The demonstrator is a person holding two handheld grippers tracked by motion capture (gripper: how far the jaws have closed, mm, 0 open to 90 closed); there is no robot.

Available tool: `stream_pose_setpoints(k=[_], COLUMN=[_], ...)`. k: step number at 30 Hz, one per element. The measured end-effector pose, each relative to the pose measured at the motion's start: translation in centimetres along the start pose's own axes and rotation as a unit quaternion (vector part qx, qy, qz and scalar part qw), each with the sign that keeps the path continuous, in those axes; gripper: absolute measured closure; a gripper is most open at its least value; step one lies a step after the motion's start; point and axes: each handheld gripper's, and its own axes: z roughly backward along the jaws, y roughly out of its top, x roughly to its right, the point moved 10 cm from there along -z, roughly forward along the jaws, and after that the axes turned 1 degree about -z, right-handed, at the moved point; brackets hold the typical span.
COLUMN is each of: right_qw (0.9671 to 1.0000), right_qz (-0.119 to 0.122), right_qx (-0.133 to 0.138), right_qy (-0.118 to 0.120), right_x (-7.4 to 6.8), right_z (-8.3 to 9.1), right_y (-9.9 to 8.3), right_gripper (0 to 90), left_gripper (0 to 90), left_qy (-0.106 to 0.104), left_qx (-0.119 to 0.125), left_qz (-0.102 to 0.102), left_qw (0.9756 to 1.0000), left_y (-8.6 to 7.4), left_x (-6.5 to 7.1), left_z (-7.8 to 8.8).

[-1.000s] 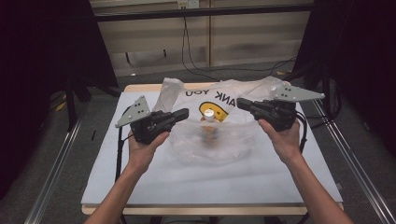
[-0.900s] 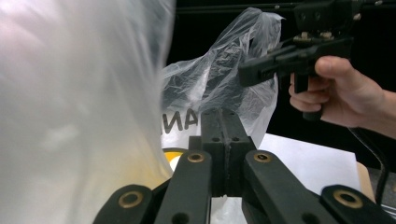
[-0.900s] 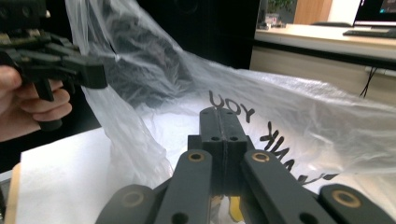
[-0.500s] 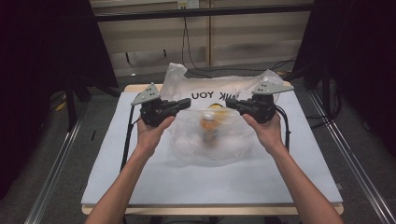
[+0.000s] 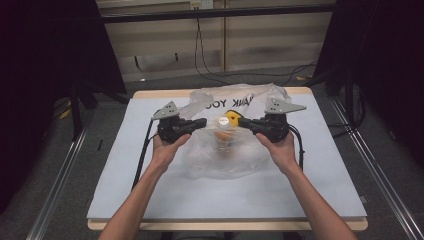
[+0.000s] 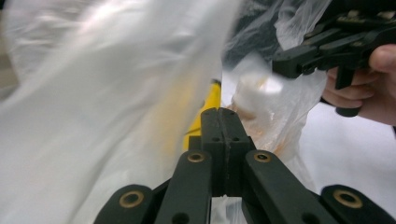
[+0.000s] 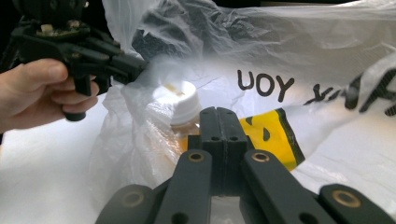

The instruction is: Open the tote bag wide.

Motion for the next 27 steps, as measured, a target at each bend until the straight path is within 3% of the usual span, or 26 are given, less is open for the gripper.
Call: stream_pose_setpoints(k=[2,5,8,12,19,23,27], right_qw=[0.9999,0.9999,0.9997,0.9988,0.9977,0.9969,0.9937], right_qz=[-0.008,0.0,0.0,0.001,-0.002,-0.008,-0.016], right_qx=[0.007,-0.01,-0.025,-0.049,-0.068,-0.078,-0.111], right_qy=[0.008,0.004,-0.002,-0.004,-0.002,-0.004,-0.006], right_x=[-0.1,0.0,0.3,0.2,0.4,1.0,1.5], right_z=[-0.1,-0.3,-0.6,-1.1,-1.5,-1.6,-1.8], right_y=[-0.1,-1.0,-2.1,-4.1,-6.3,-7.8,-10.0], right_gripper=[90.0,90.0,90.0,90.0,90.0,90.0,90.0], left_gripper=[90.0,90.0,90.0,90.0,90.0,90.0,90.0], left_qy=[-0.005,-0.019,-0.023,-0.026,-0.018,-0.017,-0.007], left_qx=[-0.002,-0.021,-0.028,-0.058,-0.099,-0.116,-0.133], left_qz=[0.004,-0.001,0.005,0.0,-0.008,-0.001,0.003], left_qw=[1.0,0.9996,0.9993,0.998,0.9949,0.9931,0.9911], left_y=[-0.3,-1.7,-2.4,-4.3,-6.5,-7.8,-8.8], left_x=[0.0,0.4,0.5,0.7,0.7,0.1,-0.6], left_z=[-0.2,-1.0,-1.4,-2.4,-3.3,-3.4,-3.0])
